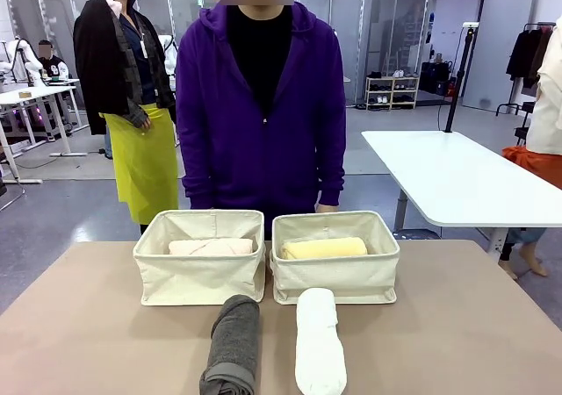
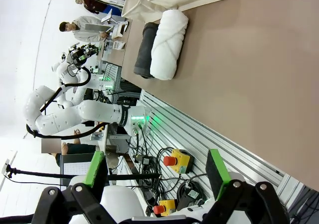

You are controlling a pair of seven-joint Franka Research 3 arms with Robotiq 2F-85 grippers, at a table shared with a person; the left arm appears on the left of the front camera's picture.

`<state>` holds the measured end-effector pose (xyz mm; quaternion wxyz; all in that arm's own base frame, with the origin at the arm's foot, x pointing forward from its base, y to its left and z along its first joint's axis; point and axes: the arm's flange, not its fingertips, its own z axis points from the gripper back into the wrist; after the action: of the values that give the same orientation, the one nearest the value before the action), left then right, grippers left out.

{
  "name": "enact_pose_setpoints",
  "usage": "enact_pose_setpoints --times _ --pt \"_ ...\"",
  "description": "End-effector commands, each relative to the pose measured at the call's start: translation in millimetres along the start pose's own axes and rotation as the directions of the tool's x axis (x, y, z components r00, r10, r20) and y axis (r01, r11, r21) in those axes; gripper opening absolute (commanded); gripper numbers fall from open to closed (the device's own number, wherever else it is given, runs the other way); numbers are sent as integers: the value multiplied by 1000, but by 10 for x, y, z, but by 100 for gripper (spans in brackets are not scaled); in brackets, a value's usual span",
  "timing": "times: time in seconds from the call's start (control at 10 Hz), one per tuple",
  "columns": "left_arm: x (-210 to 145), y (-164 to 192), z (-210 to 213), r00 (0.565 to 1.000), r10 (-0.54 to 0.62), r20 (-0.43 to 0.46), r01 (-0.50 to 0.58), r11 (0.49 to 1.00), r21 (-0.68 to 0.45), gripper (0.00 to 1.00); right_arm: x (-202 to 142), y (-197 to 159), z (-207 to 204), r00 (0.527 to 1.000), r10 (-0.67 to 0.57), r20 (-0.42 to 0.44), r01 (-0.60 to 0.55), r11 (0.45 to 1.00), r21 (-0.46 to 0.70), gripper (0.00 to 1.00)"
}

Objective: Divide the towels into two baskets.
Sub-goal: Pick up one hotel-folded towel from the bottom of the table and place it in the Fabric basket indicated by the person.

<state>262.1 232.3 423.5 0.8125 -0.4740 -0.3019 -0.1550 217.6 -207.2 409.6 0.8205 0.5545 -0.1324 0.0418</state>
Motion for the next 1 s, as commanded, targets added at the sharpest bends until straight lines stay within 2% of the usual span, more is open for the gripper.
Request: enact_pose_setpoints --times 0.0,0.9 --pt "-24 -9 28 1000 -10 18 10 1000 -19 100 8 27 1 1000 18 10 -18 1000 5 100" --pt "-24 -9 28 1000 -10 18 10 1000 -19 100 8 27 1 1000 18 10 -18 1000 5 100"
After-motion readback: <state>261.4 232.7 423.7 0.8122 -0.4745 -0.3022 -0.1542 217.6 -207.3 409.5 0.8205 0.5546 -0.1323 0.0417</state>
